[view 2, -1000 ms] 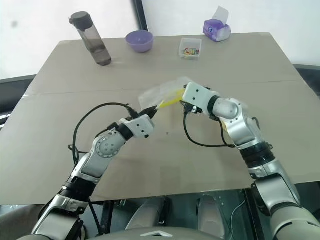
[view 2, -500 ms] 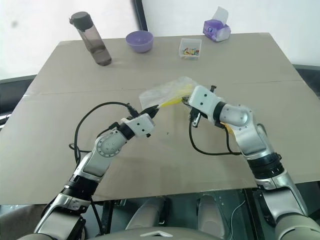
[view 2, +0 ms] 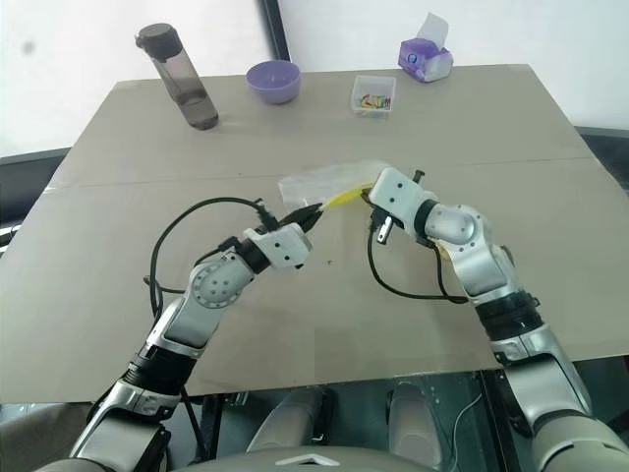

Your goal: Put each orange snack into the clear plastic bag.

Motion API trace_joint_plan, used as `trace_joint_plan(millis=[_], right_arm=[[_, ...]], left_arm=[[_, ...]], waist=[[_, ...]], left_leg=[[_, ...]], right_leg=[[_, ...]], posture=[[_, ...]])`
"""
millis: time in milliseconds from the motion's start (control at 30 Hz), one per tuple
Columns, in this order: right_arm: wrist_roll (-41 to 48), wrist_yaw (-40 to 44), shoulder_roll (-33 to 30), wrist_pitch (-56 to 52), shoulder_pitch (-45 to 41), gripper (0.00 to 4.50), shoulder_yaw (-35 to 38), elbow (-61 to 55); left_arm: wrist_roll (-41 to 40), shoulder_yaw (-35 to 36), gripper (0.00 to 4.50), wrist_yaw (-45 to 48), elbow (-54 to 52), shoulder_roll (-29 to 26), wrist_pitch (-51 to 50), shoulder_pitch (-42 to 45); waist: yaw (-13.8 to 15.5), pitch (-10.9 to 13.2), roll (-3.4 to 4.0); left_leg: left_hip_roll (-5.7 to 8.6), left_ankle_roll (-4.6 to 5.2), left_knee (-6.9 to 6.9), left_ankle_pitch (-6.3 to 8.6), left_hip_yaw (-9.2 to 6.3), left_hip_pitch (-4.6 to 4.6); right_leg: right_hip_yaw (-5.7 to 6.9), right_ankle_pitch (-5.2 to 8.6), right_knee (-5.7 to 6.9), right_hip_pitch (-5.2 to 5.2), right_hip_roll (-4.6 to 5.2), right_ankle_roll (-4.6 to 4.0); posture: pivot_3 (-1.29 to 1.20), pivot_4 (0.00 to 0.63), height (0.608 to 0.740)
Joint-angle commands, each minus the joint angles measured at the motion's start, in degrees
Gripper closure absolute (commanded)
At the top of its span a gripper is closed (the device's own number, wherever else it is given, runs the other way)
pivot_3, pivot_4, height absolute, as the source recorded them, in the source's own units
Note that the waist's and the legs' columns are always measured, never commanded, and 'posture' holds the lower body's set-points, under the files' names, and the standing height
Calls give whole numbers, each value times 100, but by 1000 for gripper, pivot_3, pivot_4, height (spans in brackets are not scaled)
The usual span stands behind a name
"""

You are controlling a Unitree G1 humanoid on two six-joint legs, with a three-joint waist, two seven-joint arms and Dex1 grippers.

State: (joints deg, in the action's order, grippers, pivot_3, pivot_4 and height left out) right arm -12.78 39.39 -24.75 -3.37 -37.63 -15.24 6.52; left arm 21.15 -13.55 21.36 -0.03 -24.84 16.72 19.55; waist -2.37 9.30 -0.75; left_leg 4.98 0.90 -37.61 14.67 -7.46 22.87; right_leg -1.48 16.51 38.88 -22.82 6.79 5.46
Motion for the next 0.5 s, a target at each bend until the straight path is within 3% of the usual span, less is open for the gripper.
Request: trace_joint_plan(millis=[33,500], right_arm=[[-76,-91,86,216,-294,4478,-64,186],[384,344,-89,-356,-311,4478,168,-454]], left_arm=[[27,-85,4500,83,-261,-59,182,-31],[332,-157,4500,54,105,-134,296,66]], waist=[[1,0,0],[-3,0,0]], left_leg=[[0,0,0,0,0,0],[0,0,0,0,-1,0]], right_leg=[[0,0,0,0,0,0],[1,0,0,0,-1,0]], posture=[[0,150,740],[0,150,740]])
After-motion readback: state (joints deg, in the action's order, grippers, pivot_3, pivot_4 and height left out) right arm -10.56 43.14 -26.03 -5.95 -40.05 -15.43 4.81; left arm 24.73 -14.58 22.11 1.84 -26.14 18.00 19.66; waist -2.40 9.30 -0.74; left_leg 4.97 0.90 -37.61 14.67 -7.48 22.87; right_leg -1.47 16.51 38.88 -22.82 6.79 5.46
